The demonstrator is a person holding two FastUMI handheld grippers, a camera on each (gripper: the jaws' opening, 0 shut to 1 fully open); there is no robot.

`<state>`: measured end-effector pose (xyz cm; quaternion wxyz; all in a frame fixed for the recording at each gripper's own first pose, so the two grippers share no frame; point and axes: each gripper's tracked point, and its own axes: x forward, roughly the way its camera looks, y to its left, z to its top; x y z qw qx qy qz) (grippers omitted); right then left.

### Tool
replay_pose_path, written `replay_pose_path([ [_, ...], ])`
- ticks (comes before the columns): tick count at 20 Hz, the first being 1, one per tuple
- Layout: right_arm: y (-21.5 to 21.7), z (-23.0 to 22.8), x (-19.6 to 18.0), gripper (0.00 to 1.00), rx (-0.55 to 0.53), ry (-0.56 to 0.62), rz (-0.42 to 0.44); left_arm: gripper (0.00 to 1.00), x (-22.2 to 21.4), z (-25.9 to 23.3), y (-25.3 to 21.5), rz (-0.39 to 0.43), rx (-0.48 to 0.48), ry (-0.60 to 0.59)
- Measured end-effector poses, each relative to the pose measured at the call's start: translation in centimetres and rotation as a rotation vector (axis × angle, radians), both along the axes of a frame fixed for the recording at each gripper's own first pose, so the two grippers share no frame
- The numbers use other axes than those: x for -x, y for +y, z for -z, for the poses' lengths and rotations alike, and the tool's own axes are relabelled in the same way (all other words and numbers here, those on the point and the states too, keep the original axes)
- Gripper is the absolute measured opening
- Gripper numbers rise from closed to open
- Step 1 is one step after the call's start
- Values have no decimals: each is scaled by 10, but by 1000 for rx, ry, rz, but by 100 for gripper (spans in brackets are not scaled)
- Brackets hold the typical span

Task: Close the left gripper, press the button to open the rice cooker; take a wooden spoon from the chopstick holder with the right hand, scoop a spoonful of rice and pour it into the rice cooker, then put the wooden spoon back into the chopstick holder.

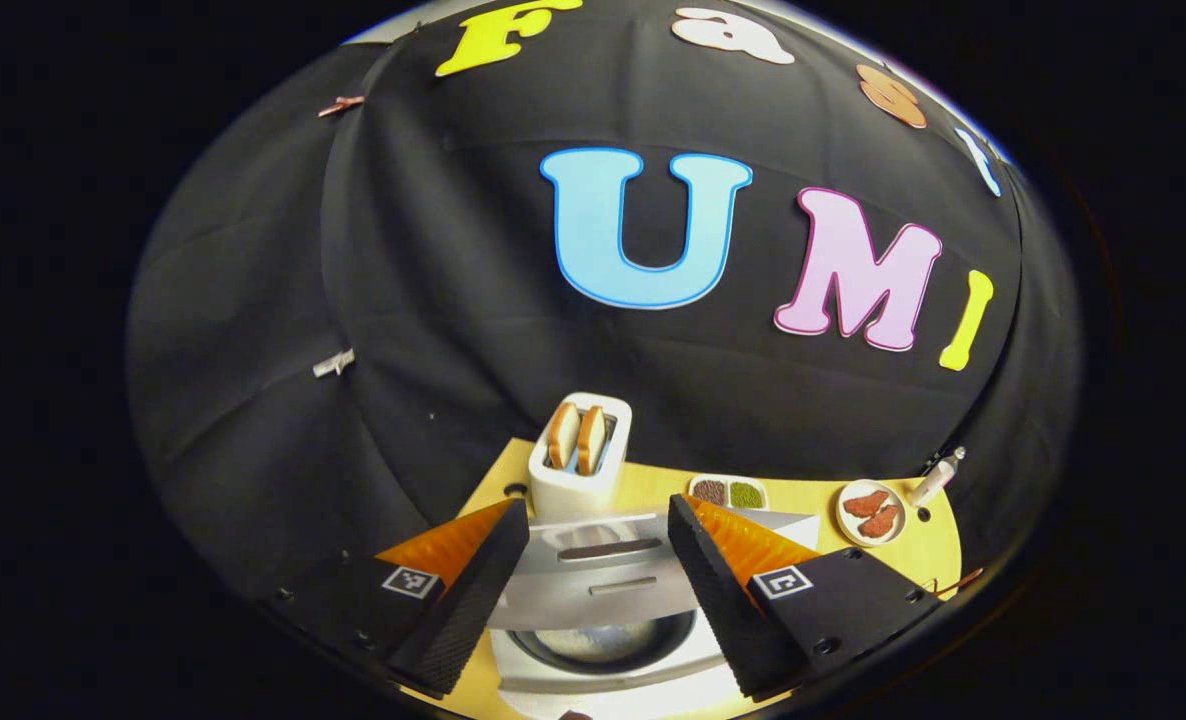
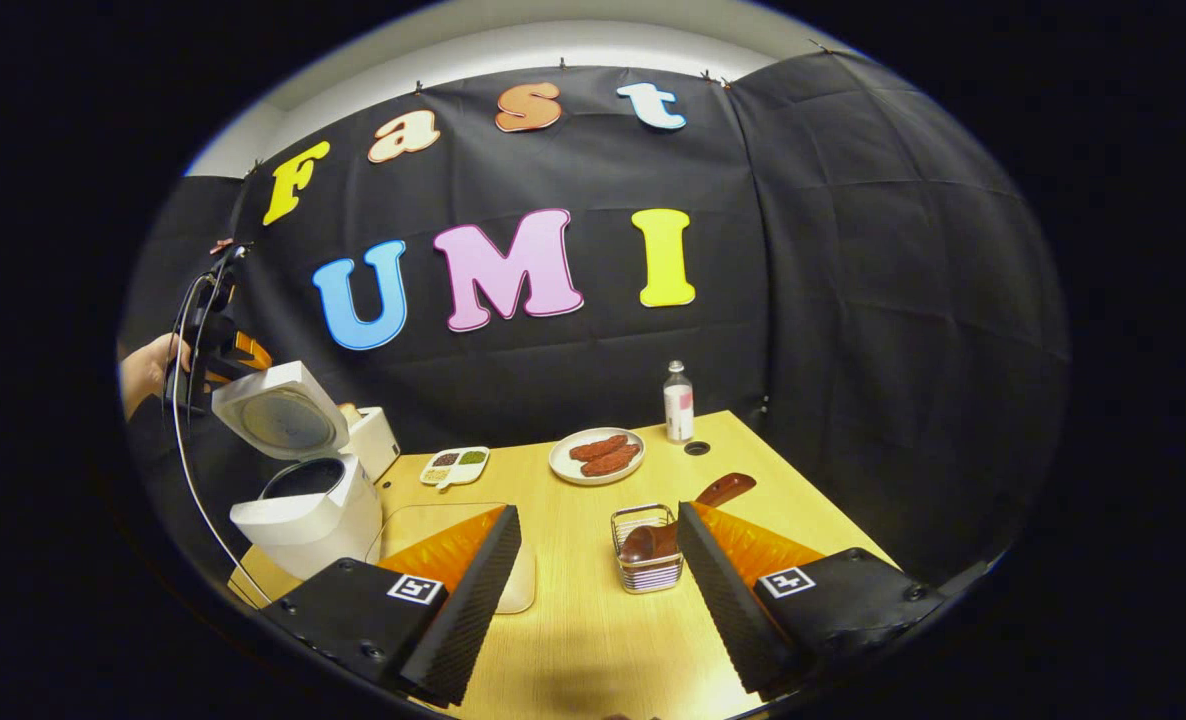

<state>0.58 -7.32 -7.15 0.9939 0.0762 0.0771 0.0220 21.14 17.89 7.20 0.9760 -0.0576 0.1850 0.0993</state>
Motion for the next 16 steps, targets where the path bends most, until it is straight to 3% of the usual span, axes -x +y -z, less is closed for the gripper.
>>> replay_pose_path([
  [4, 6, 14, -1, 99, 6, 26, -57, 95, 25, 40, -11, -17, -12, 15],
  [11, 0, 28, -5, 99, 20, 59, -92, 99, 40, 98, -23, -41, -43, 9],
  [16, 0, 34, -12, 99, 33, 75, -121, 99, 46, 153, -27, -58, -11, 95],
])
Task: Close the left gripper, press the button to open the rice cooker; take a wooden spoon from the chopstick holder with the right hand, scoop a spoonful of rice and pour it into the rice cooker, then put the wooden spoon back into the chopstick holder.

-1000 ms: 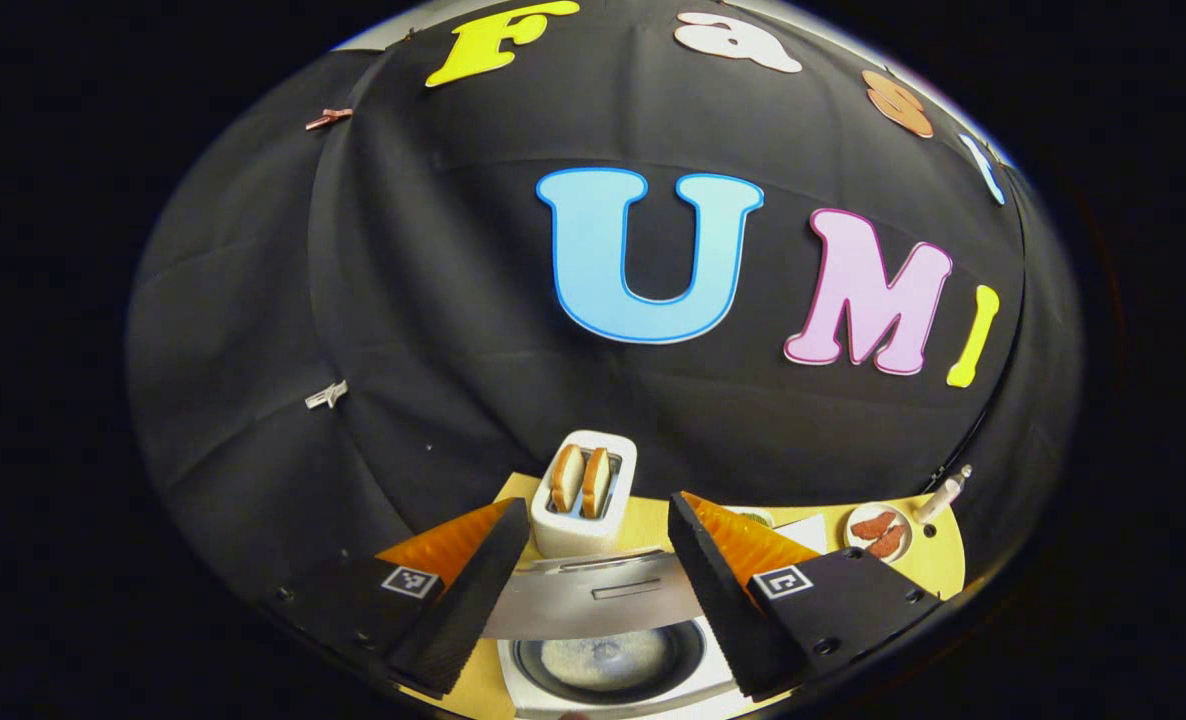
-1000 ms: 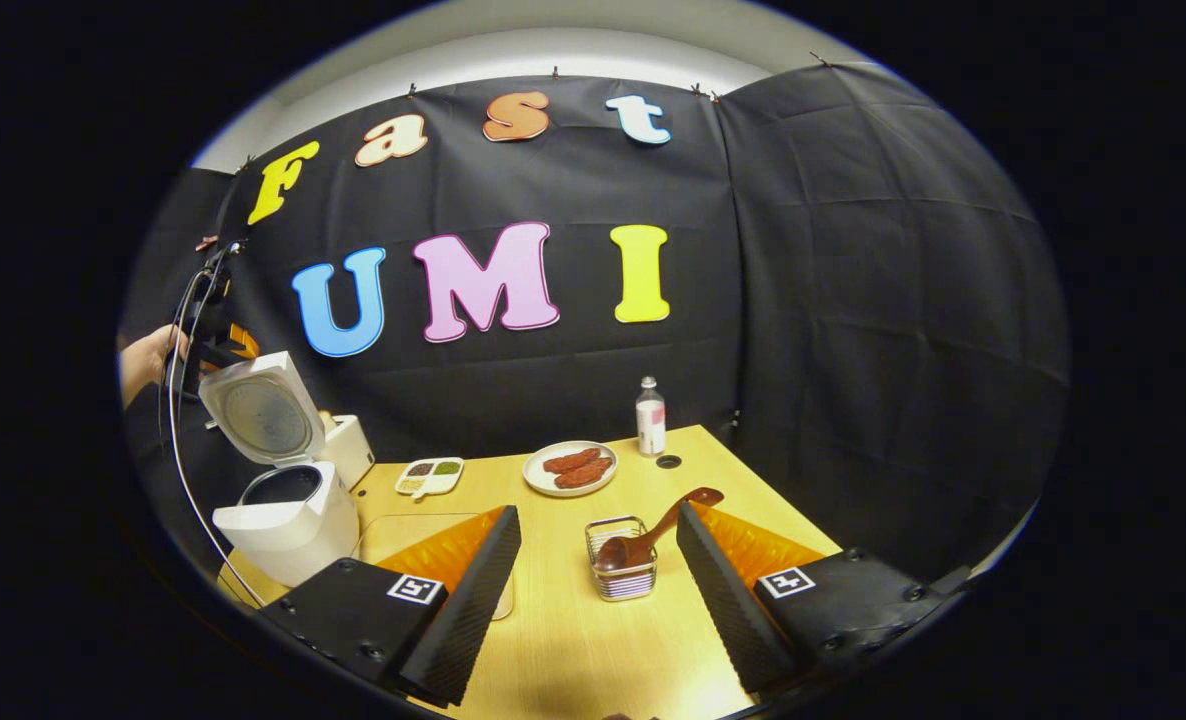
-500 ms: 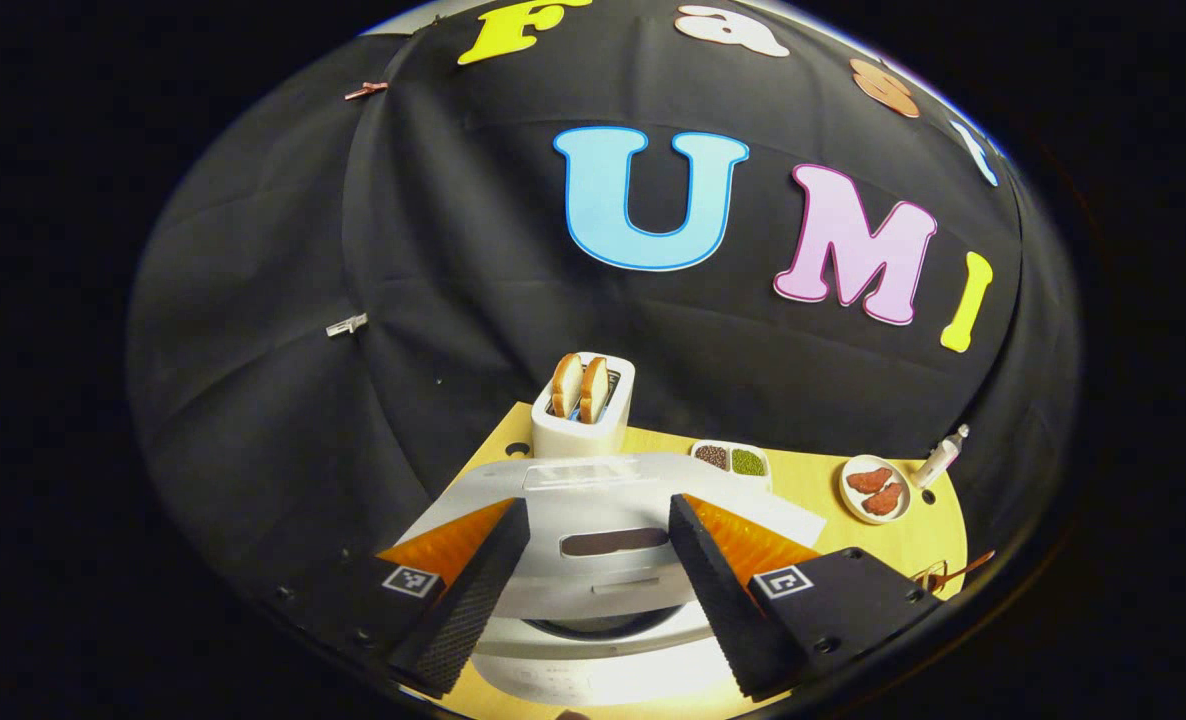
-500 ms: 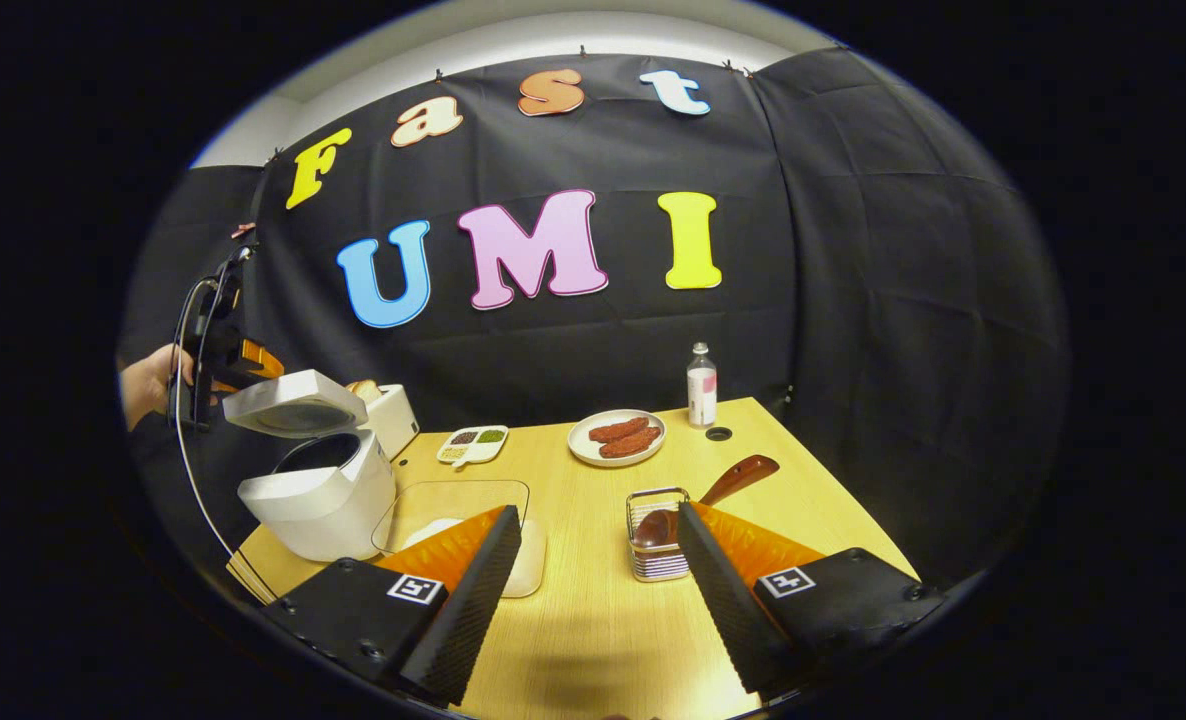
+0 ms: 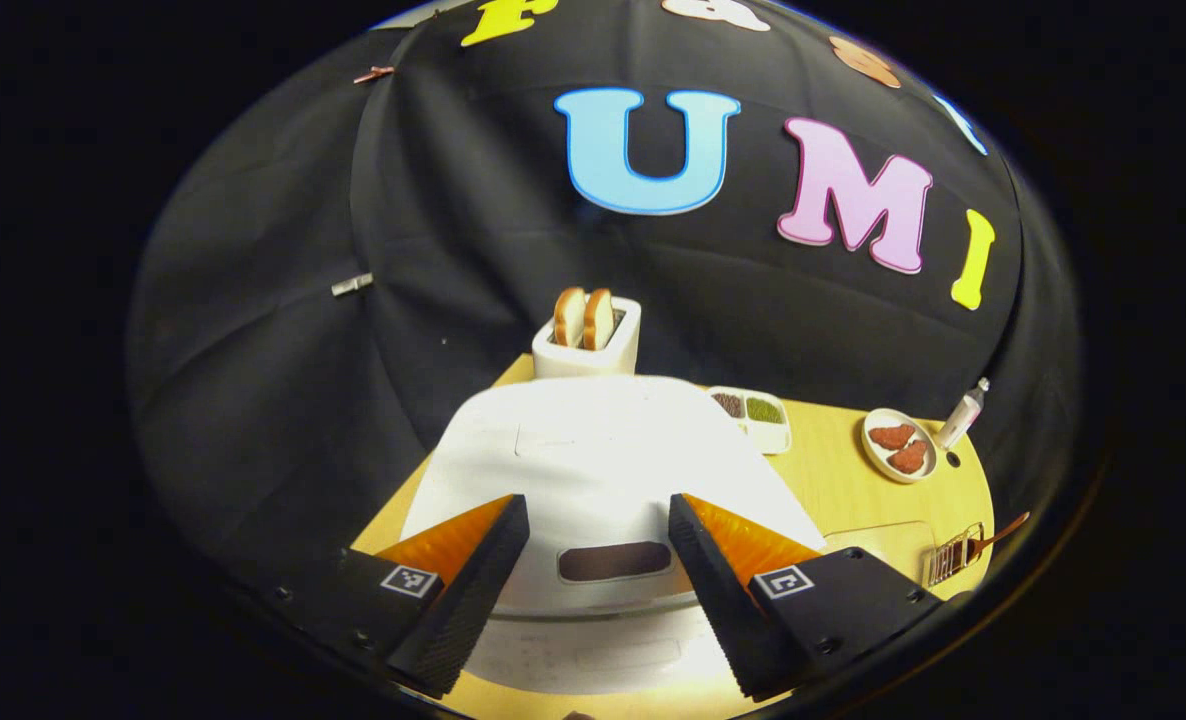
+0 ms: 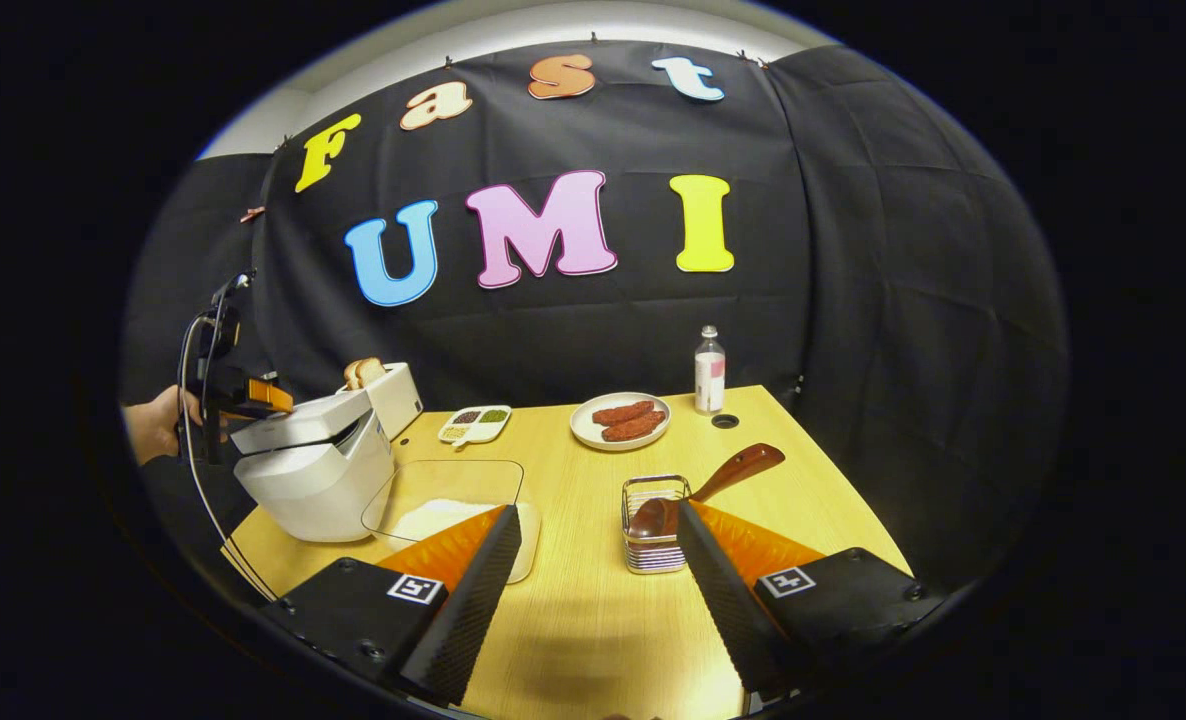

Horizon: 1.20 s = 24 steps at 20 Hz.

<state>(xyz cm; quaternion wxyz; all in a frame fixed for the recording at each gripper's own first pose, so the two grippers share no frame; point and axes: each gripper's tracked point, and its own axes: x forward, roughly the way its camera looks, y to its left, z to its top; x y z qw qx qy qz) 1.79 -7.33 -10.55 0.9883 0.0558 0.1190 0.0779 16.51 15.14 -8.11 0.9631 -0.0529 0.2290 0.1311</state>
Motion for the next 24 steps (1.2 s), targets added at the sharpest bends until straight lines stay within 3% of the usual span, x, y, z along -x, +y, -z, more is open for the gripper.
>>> replay_pose_path([
  [2, 1, 1, -4, 98, 4, -2, -15, 100, 3, 19, -4, -18, 3, 21],
  [4, -1, 8, -10, 98, 46, -3, -34, 100, 3, 20, -6, -9, -52, -11],
  [7, -5, 19, -12, 99, 76, 23, -76, 100, 4, 22, -7, -10, -44, -65],
  [12, -5, -5, -28, 99, 56, -27, -87, 100, 11, 16, -9, -17, -71, -49],
  [20, 6, -54, -26, 99, 27, -114, -123, 97, 95, -118, -88, 15, -214, -399],
  [24, 4, -71, -11, 98, 12, -138, -69, 97, 150, -135, -124, 24, -146, -468],
])
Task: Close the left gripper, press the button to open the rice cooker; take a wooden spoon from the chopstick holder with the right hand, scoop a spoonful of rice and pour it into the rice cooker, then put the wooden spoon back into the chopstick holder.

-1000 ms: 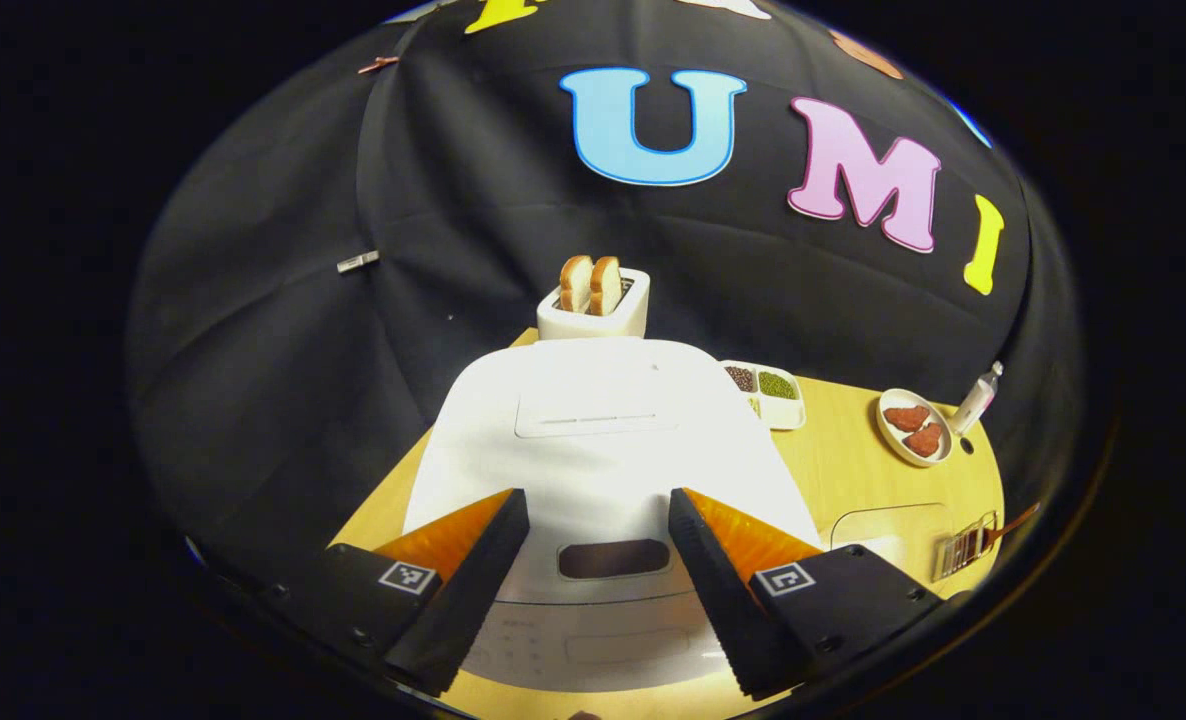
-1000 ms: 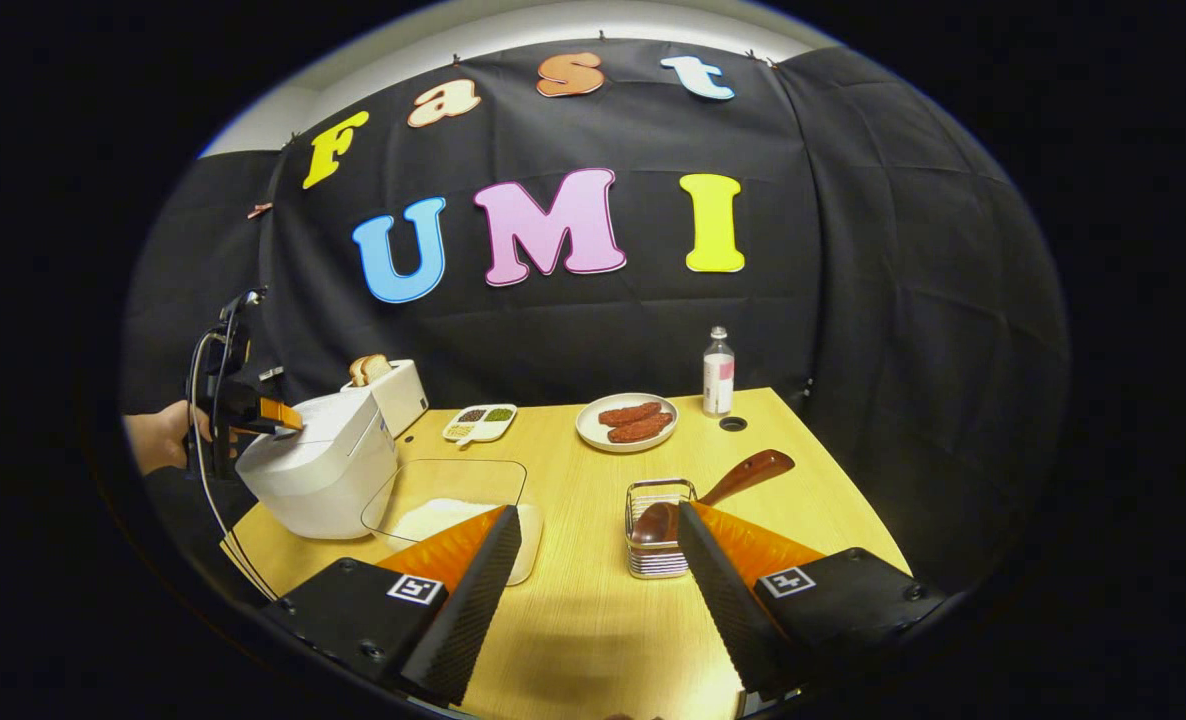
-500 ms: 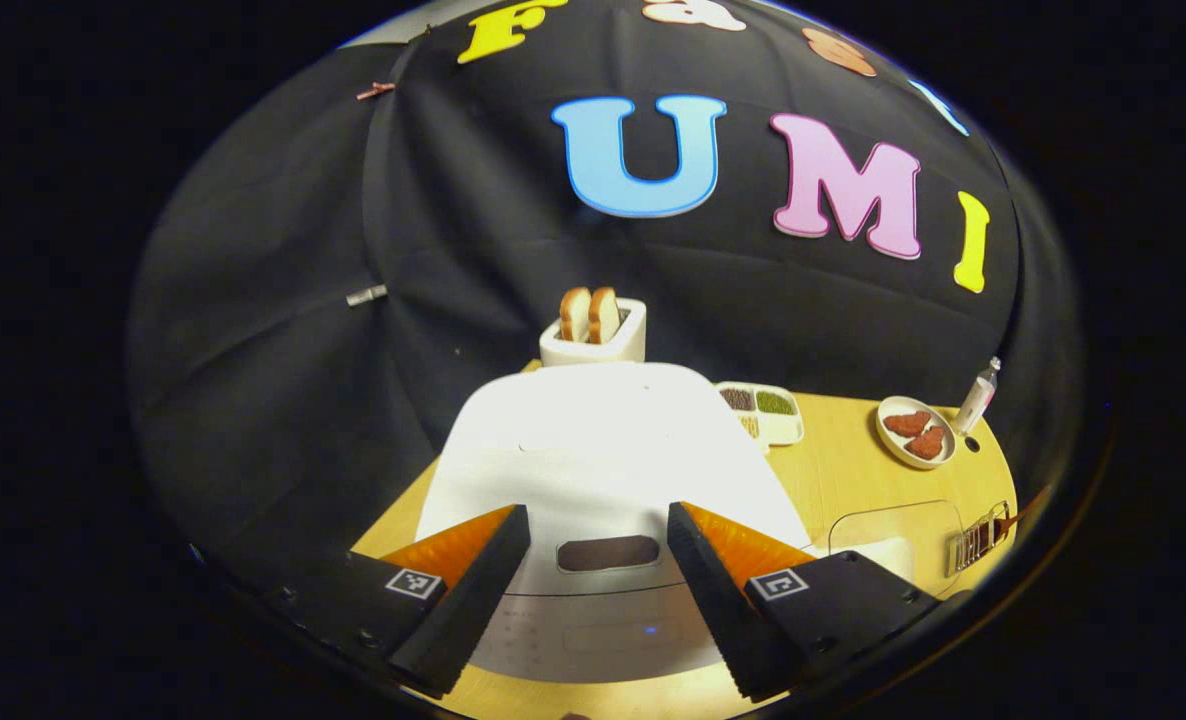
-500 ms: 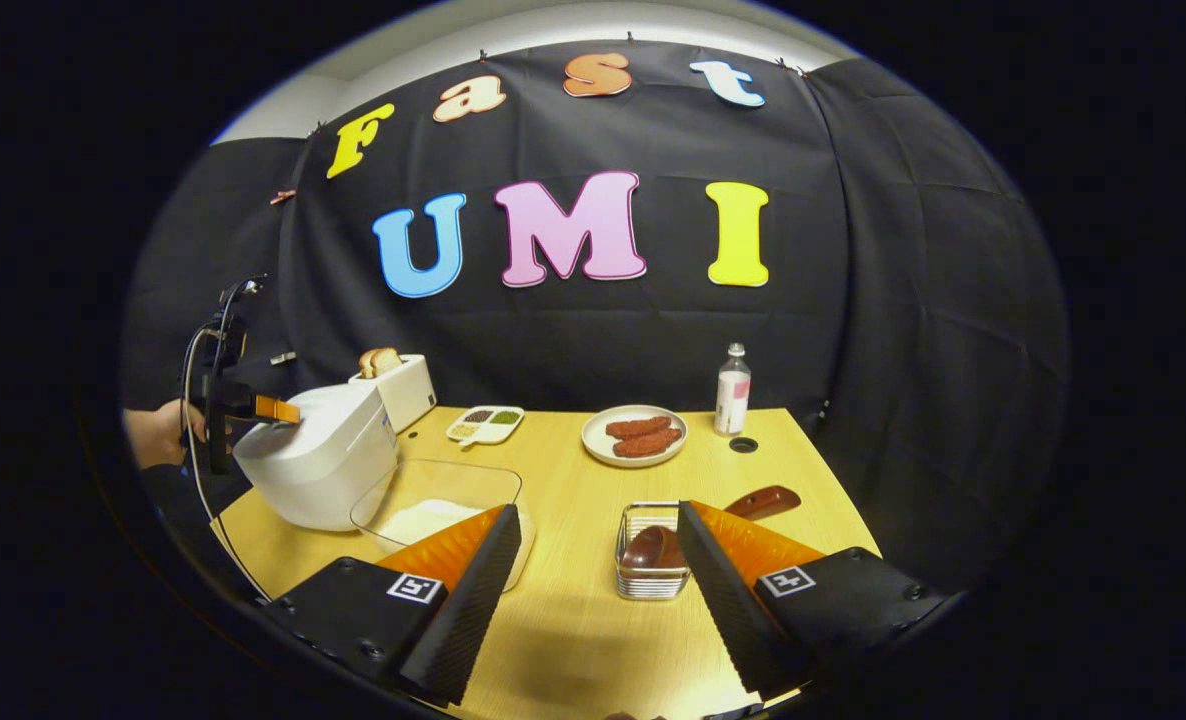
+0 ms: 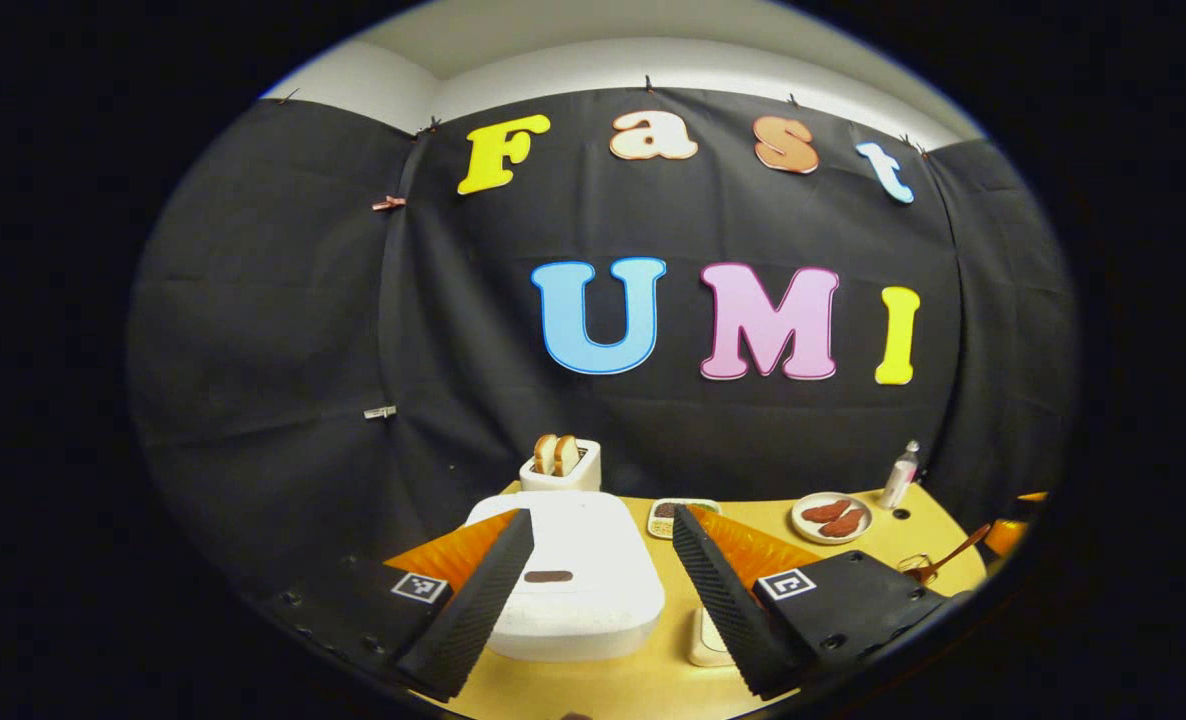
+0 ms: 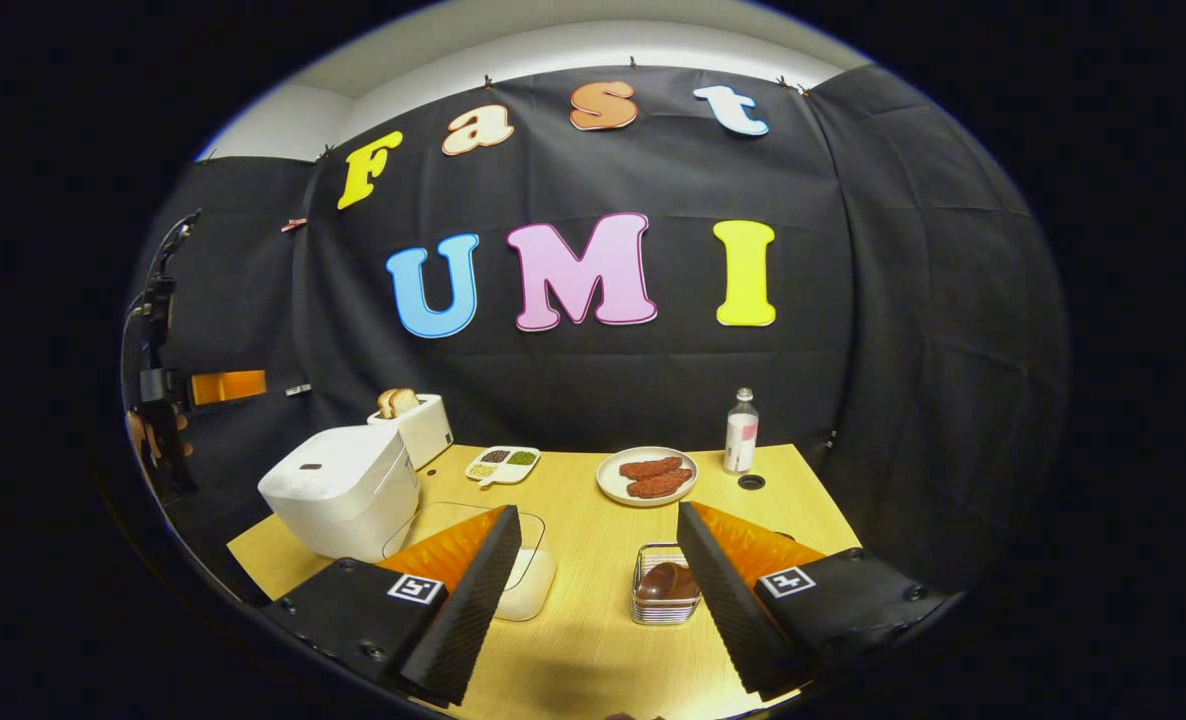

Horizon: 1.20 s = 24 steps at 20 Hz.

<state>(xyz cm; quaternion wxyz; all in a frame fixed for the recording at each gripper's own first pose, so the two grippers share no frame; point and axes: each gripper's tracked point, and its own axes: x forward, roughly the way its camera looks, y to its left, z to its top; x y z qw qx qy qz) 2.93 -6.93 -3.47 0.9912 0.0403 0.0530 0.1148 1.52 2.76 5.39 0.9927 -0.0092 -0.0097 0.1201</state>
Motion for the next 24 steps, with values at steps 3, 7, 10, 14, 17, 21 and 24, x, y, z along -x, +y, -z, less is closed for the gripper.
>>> replay_pose_path([
  [3, -1, -9, 15, 98, 15, -23, 74, 97, 23, 7, -15, 94, -8, -9],
  [7, 9, -19, 40, 98, 37, -69, 142, 97, 54, 11, -3, 149, -61, -38],
  [10, 23, -26, 64, 99, 29, -96, 187, 97, 71, 29, 3, 167, -37, -18],
  [14, 50, -28, 91, 98, 35, -111, 196, 97, 81, 40, -2, 222, -12, -29],
  [17, 66, -27, 100, 98, 38, -112, 192, 98, 83, 41, 3, 239, -32, -43],
  [21, 74, -33, 106, 98, 36, -116, 195, 98, 84, 40, 6, 246, -62, -39],
  [24, 72, -36, 105, 98, 37, -116, 211, 98, 83, 44, 2, 269, -74, -26],
])
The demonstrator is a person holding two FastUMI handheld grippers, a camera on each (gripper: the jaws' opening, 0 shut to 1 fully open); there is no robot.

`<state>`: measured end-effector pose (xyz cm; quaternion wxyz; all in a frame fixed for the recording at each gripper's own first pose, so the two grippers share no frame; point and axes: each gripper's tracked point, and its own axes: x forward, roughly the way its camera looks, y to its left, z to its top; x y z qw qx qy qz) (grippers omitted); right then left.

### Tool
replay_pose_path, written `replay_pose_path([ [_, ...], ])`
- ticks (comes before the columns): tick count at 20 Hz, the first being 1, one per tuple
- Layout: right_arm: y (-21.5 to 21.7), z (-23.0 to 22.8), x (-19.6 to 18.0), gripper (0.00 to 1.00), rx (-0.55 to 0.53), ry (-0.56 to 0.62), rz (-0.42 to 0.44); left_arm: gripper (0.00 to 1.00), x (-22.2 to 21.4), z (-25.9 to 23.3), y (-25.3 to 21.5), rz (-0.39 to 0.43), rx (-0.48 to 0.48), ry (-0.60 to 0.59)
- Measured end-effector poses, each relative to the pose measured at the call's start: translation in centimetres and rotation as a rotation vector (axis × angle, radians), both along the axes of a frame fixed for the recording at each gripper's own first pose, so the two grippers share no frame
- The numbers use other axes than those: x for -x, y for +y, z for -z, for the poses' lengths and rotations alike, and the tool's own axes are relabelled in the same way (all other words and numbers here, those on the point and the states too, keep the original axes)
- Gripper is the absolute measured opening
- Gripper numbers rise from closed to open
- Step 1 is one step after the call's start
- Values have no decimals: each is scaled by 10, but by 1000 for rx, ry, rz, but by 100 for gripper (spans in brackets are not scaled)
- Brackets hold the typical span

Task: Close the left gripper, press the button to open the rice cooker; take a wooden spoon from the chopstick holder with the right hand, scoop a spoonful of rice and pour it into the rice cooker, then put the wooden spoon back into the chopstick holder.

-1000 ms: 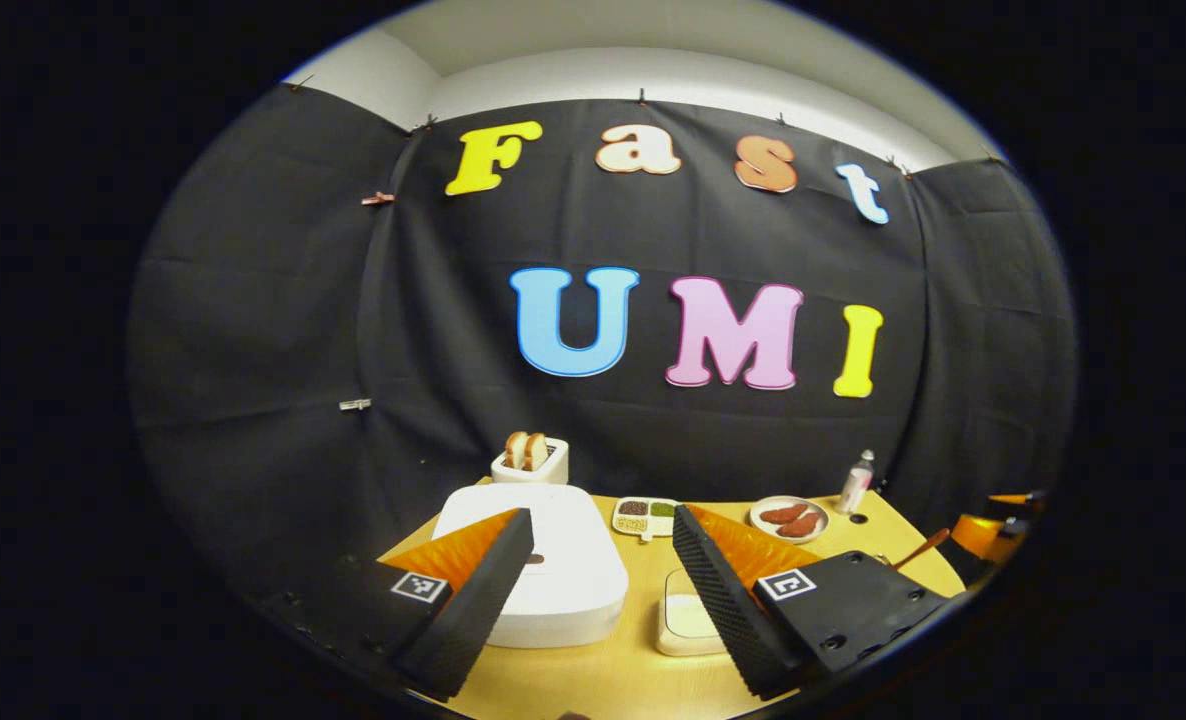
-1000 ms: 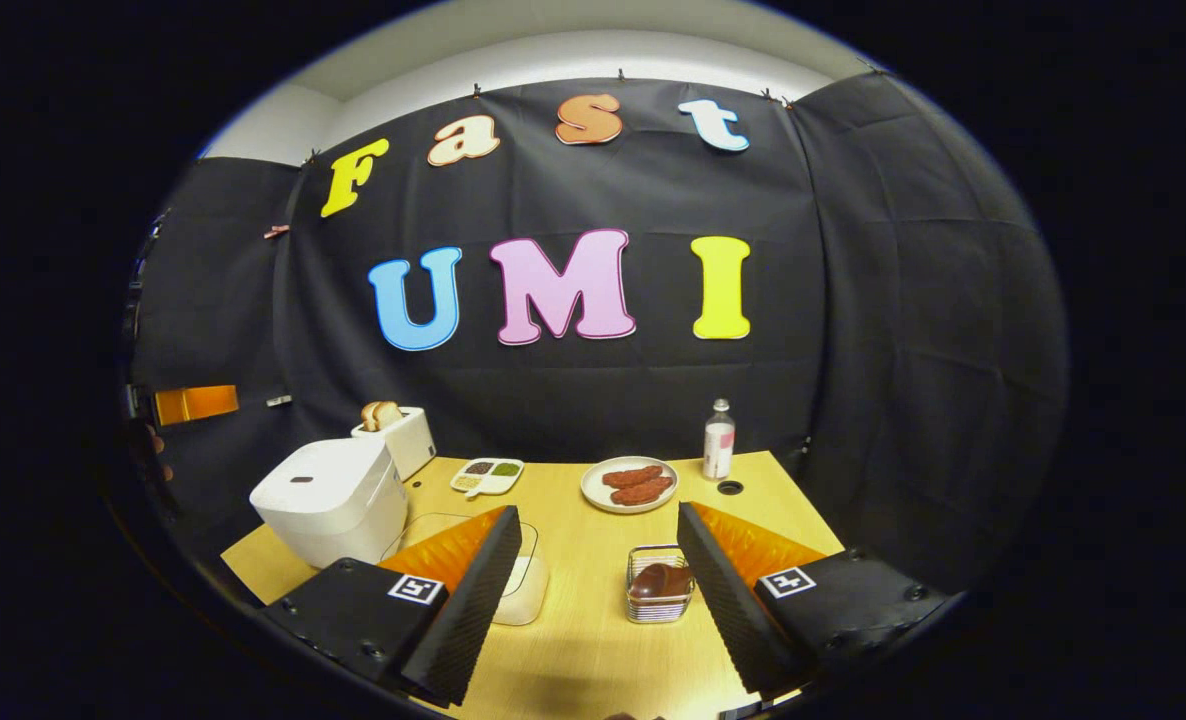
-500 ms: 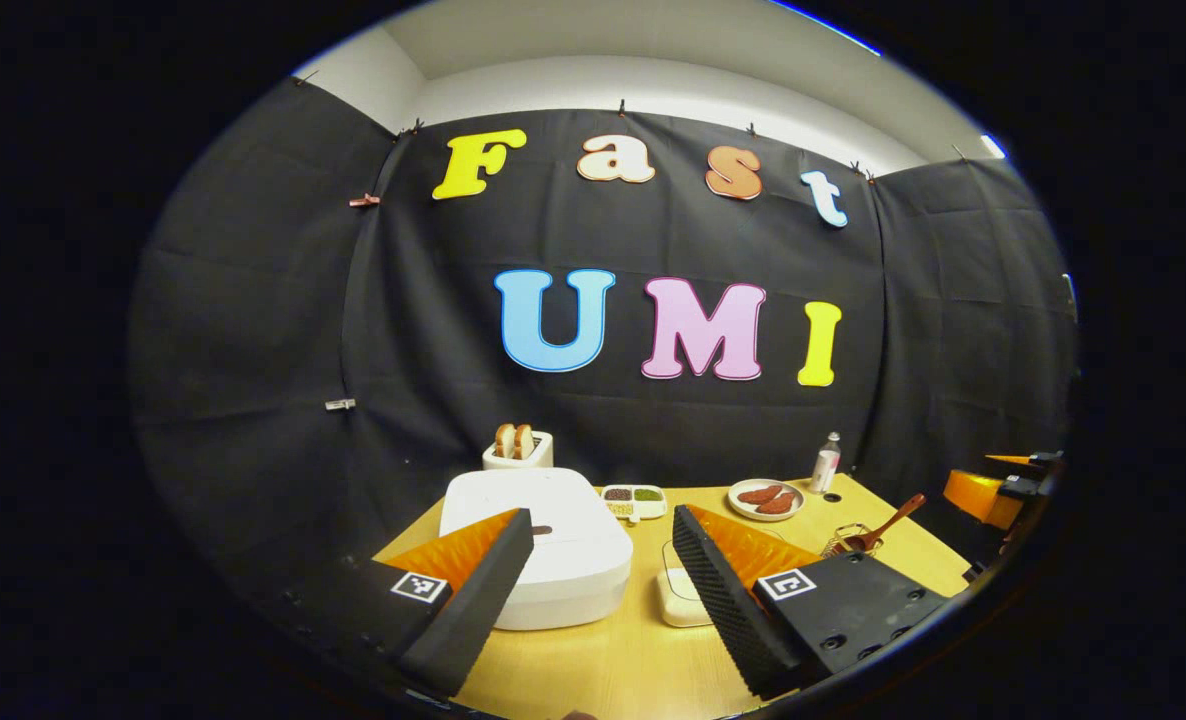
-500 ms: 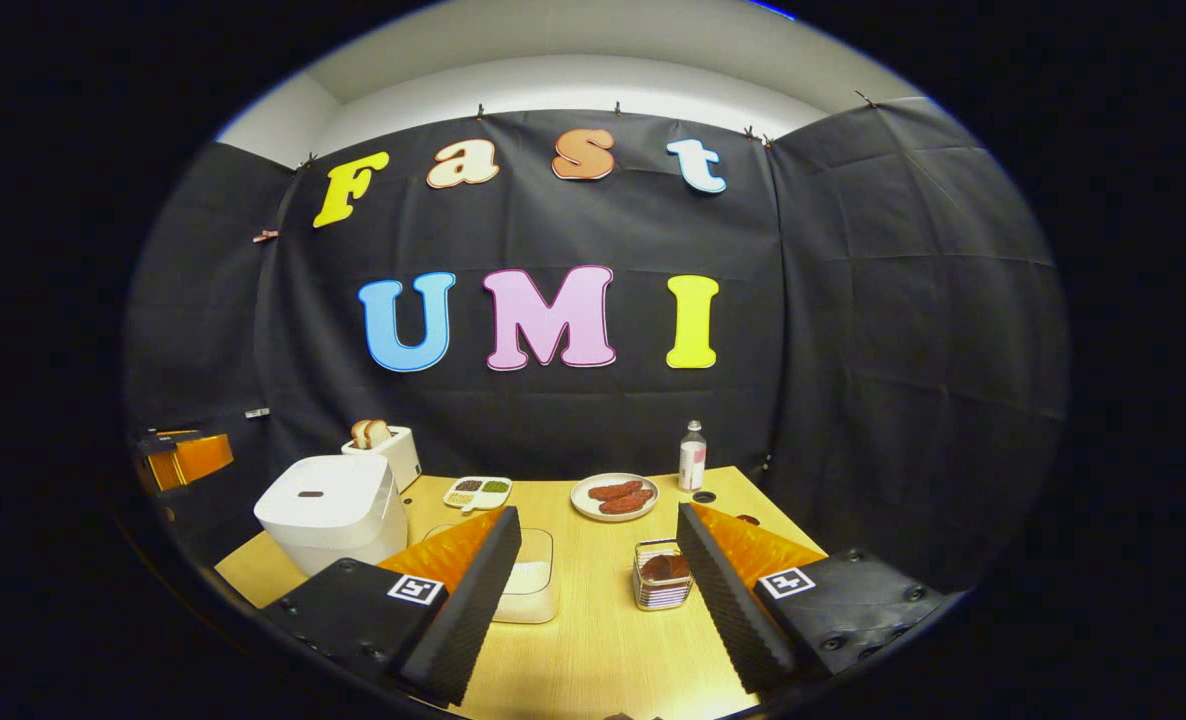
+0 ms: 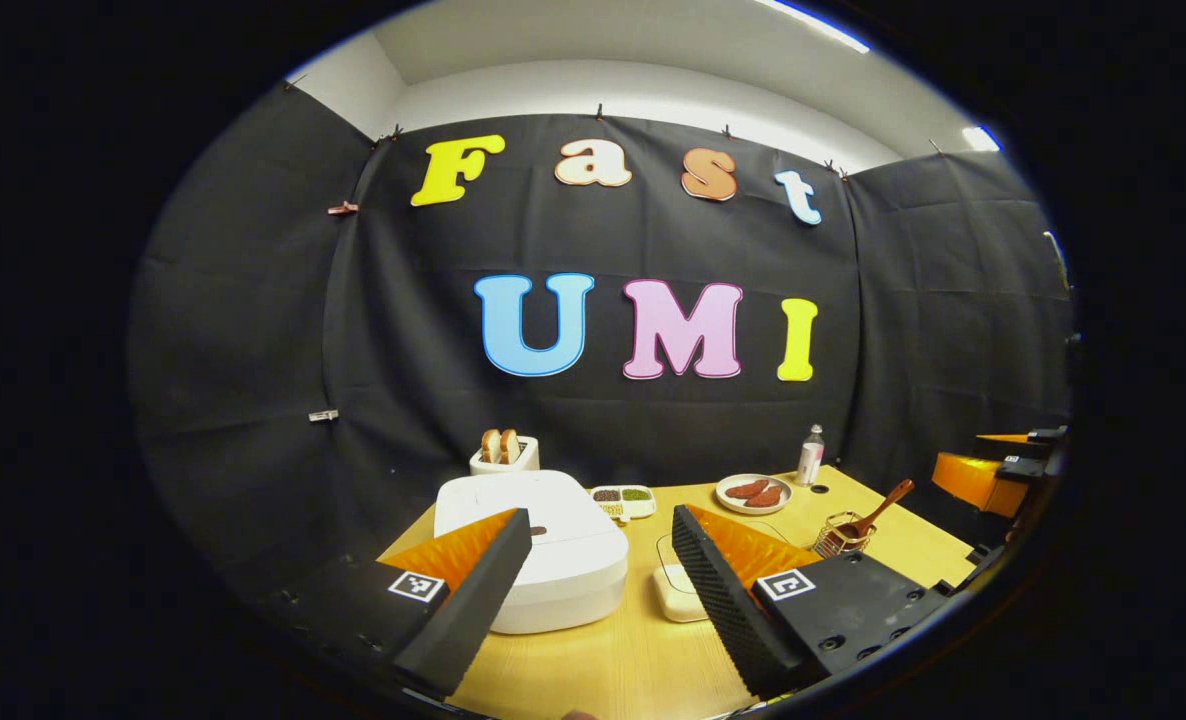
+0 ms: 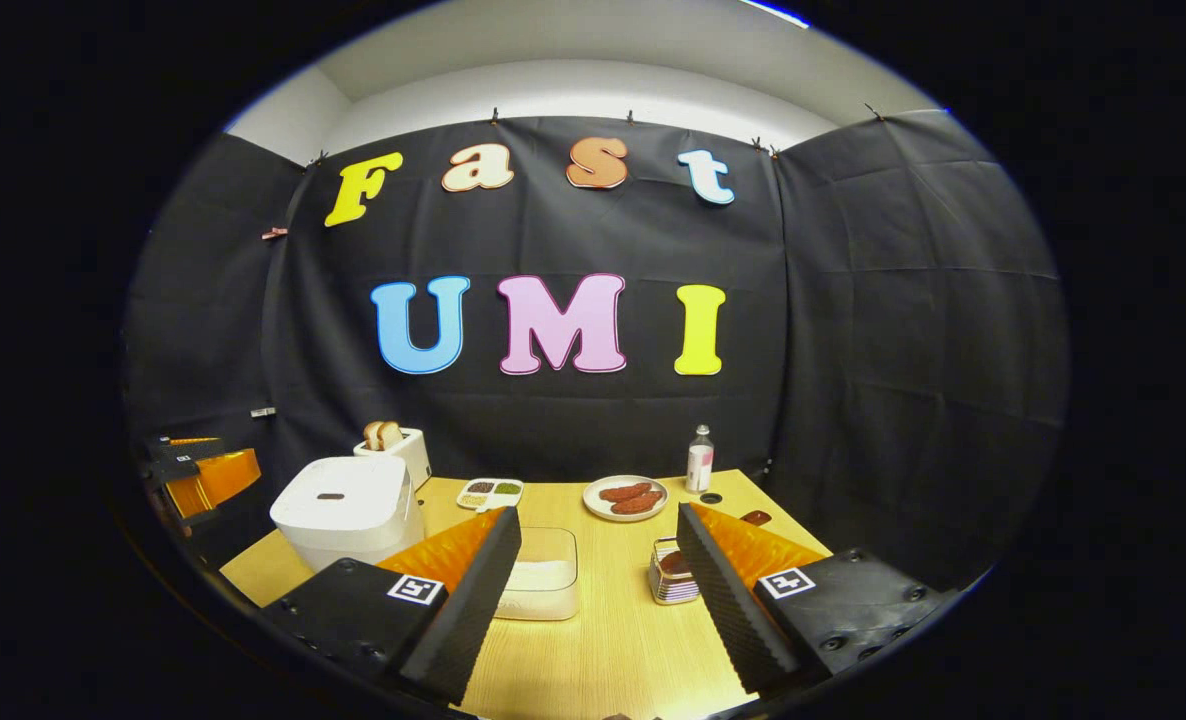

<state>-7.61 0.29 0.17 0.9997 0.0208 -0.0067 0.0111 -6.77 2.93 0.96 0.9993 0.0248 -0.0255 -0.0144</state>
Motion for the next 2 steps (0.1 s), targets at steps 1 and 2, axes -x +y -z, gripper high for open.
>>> replay_pose_path([
  [1, -1, 0, -1, 98, -5, 0, 8, 98, -1, 4, -1, -1, -3, 13],
  [2, -3, -2, -2, 98, -11, -6, 18, 98, -1, 8, -3, 3, -9, 29],
])
